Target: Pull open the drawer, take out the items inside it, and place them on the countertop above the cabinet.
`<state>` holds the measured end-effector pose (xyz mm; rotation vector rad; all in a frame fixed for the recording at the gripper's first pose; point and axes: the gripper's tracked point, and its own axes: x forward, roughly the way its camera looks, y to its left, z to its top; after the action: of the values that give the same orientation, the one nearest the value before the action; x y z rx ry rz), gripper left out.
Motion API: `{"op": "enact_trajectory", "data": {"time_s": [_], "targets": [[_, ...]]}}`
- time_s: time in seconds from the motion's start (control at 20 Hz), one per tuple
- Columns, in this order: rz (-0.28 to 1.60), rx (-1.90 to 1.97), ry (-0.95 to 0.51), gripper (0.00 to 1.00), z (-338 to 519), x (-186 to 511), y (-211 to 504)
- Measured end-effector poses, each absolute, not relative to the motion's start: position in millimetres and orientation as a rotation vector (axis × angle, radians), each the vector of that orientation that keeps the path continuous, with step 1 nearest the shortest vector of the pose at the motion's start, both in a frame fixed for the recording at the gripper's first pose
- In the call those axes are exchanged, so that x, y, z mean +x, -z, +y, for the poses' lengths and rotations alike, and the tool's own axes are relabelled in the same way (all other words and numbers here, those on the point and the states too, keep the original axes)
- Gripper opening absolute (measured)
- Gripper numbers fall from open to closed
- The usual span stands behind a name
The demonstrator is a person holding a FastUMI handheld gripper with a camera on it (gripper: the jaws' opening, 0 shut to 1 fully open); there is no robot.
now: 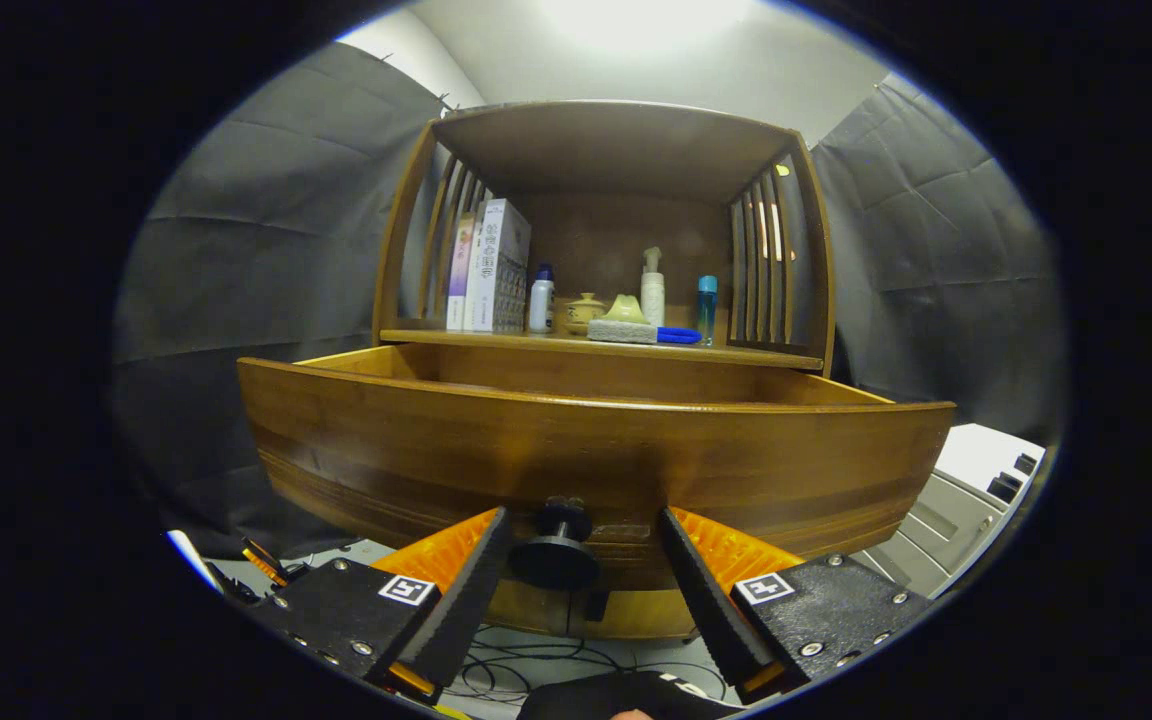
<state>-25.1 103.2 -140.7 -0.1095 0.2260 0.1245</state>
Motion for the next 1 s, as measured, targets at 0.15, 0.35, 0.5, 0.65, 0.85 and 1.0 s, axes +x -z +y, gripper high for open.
{"op": "enact_trajectory", "data": {"time_s": [0.15,0.35,0.5,0.65,0.85,1.0], "targets": [[0.211,-0.148,-0.112,0.93,102.7,-20.0,141.6],[0.204,-0.132,-0.099,0.93,105.1,-13.3,141.3],[0.205,-0.133,-0.086,0.94,106.2,-1.1,140.4],[0.214,-0.122,-0.071,0.94,108.6,13.1,140.6],[0.189,-0.146,-0.068,0.95,111.0,28.0,136.2],[0.179,-0.151,-0.064,0.95,112.1,37.0,135.0]]}}
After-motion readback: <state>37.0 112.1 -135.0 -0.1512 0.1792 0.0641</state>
